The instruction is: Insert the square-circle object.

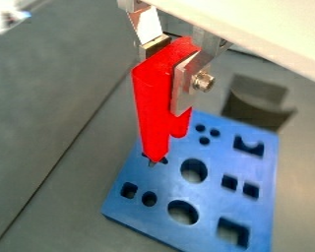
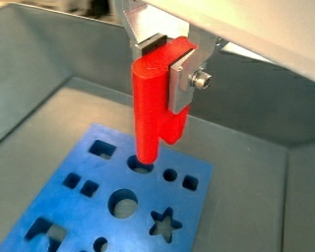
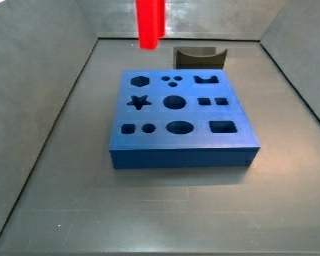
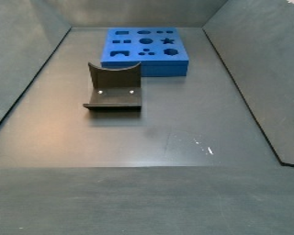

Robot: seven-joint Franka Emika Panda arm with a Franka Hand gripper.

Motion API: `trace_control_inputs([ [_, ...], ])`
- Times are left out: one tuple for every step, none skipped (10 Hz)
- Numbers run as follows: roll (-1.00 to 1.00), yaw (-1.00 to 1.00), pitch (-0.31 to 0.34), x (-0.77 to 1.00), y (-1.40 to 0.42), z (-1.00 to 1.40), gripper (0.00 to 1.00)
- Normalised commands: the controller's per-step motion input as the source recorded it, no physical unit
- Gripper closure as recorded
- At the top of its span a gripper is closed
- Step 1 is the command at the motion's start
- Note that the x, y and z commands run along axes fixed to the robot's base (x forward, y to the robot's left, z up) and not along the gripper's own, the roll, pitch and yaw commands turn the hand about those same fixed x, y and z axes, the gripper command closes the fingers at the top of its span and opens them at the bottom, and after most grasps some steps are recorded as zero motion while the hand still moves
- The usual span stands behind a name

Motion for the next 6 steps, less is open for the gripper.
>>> trace_control_inputs([
  [0.0,-1.0,0.0,0.0,0.0,-0.55,1.0],
  [0.0,-1.0,0.0,0.0,0.0,-0.54,1.0],
  [0.0,-1.0,0.0,0.0,-0.02,-0.52,1.0],
  [0.0,-1.0,0.0,0.0,-0.02,-0.51,1.0],
  [0.0,-1.0,0.0,0.0,0.0,-0.57,1.0],
  [0.0,-1.0,0.0,0.0,0.0,-0.57,1.0],
])
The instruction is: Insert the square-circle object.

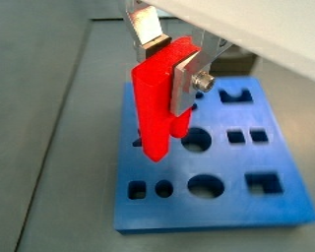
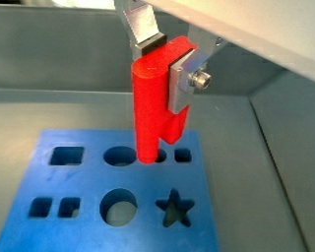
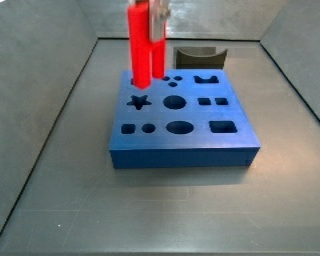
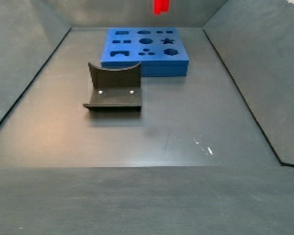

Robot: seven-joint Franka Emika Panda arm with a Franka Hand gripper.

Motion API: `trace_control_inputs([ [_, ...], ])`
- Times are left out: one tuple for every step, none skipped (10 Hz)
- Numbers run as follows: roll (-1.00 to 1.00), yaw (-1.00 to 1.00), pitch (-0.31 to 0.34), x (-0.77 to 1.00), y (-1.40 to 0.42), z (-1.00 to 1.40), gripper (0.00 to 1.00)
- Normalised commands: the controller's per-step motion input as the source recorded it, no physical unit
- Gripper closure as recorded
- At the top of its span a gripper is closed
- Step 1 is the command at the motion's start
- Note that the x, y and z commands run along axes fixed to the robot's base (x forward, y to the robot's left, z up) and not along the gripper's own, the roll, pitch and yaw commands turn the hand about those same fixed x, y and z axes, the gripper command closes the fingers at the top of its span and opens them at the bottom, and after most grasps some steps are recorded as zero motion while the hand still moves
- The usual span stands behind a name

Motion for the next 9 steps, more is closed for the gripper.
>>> trace_control_inputs([
  [0.0,-1.0,0.0,0.0,0.0,-0.56,1.0],
  [0.0,-1.0,0.0,0.0,0.0,-0.55,1.0],
  [0.0,-1.0,0.0,0.0,0.0,-0.55,1.0],
  [0.0,-1.0,0.0,0.0,0.0,-0.54,1.0],
  [0.0,-1.0,0.0,0.0,0.0,-0.52,1.0],
  [0.0,-1.0,0.0,0.0,-0.01,-0.49,1.0],
  [0.0,-1.0,0.009,0.0,-0.03,-0.37,1.0],
  [0.0,-0.97,0.041,0.0,-0.13,-0.19,1.0],
  [0.02,-0.77,0.07,0.04,-0.29,-0.11,1.0],
])
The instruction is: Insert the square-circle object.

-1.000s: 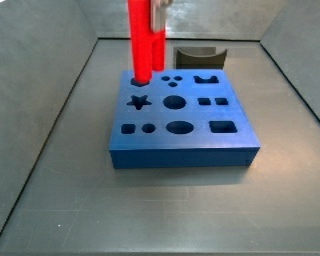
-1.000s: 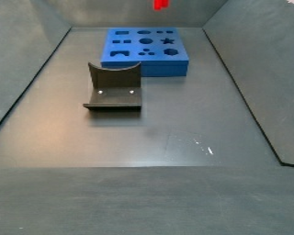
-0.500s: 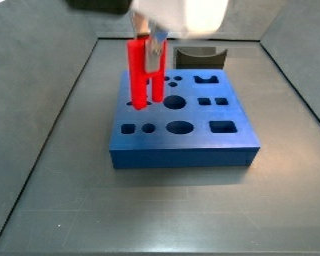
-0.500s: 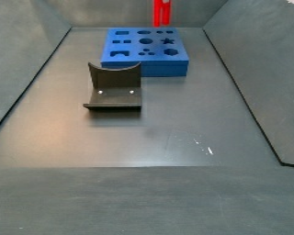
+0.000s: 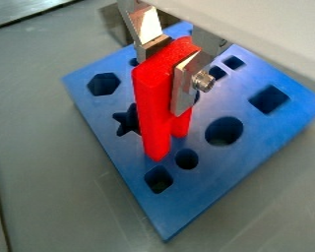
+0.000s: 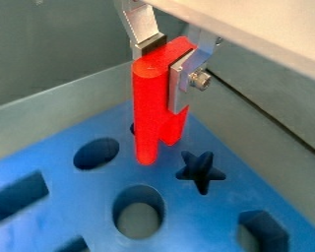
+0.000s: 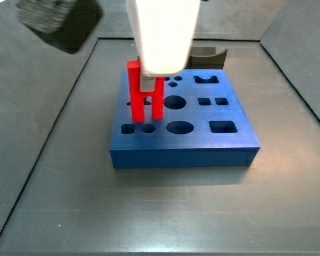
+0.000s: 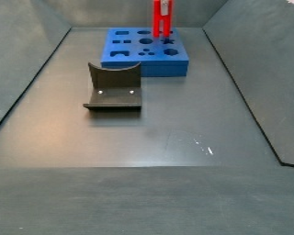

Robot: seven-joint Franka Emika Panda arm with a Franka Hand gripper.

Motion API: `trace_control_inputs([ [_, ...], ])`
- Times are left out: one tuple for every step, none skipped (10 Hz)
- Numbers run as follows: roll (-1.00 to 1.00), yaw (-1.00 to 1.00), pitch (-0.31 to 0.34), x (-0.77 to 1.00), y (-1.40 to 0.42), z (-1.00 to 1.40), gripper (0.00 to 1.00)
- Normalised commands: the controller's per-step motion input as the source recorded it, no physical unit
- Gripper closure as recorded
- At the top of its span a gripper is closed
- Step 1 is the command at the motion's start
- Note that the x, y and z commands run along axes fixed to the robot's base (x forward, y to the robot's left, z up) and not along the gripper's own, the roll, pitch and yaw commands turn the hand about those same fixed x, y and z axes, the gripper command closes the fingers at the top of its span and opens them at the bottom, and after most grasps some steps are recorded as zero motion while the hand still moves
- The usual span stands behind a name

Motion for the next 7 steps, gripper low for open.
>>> trace_control_inputs([
  [0.0,-0.77,0.054,0.0,-0.45,-0.09,1.0],
  [0.0,-0.58,0.0,-0.17,-0.43,-0.04,1.0],
  [0.0,-0.11,-0.056,-0.32,-0.12,-0.06,1.0],
  [0.0,-0.02,-0.039,-0.24,0.0,-0.09,1.0],
  [0.0,-0.06,-0.036,-0.25,0.0,-0.27,1.0],
  [0.03,-0.1,0.0,-0.27,0.0,-0.39,1.0],
  [0.02,-0.19,0.0,-0.3,-0.02,-0.35,1.0],
])
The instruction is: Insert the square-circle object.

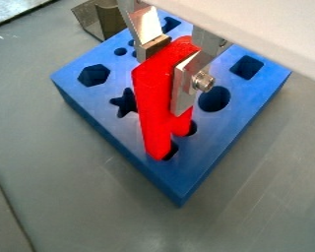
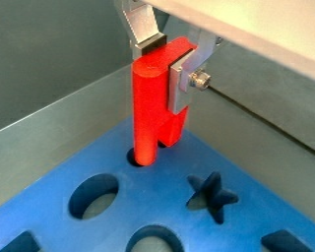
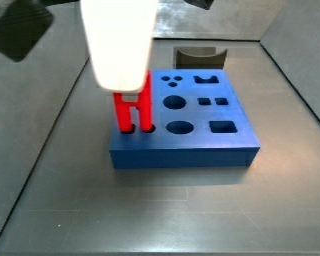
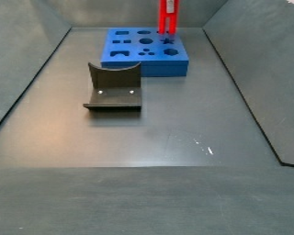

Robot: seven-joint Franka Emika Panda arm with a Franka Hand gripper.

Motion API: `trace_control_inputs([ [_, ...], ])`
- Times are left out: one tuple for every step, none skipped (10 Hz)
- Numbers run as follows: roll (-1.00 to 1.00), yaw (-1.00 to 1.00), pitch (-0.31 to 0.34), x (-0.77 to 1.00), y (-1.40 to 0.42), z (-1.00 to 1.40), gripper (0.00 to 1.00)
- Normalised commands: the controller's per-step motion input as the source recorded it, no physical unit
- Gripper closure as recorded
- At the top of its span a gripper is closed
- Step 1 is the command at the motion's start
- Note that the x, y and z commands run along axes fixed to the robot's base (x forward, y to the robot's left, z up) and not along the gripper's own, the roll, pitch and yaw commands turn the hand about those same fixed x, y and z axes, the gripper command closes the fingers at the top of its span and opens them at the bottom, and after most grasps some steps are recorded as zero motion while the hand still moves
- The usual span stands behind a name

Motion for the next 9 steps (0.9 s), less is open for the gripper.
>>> trace_control_inputs([
  [0.01,-0.2,0.0,-0.2,-0.06,-0.33,1.0],
  [0.0,-0.17,0.0,0.0,-0.07,-0.33,1.0],
  [0.0,-0.15,0.0,0.0,-0.06,-0.33,1.0],
  [0.0,-0.23,0.0,0.08,-0.05,-0.33,1.0],
  [0.0,-0.24,0.0,0.14,-0.07,-0.35,1.0],
  [0.02,-0.1,0.063,0.43,-0.06,-0.48,1.0],
  [0.0,0.0,0.016,0.51,0.0,-0.58,1.0],
  [0.03,0.0,0.037,0.57,-0.01,-0.58,1.0],
  [0.04,0.0,0.03,0.55,-0.02,-0.57,1.0],
])
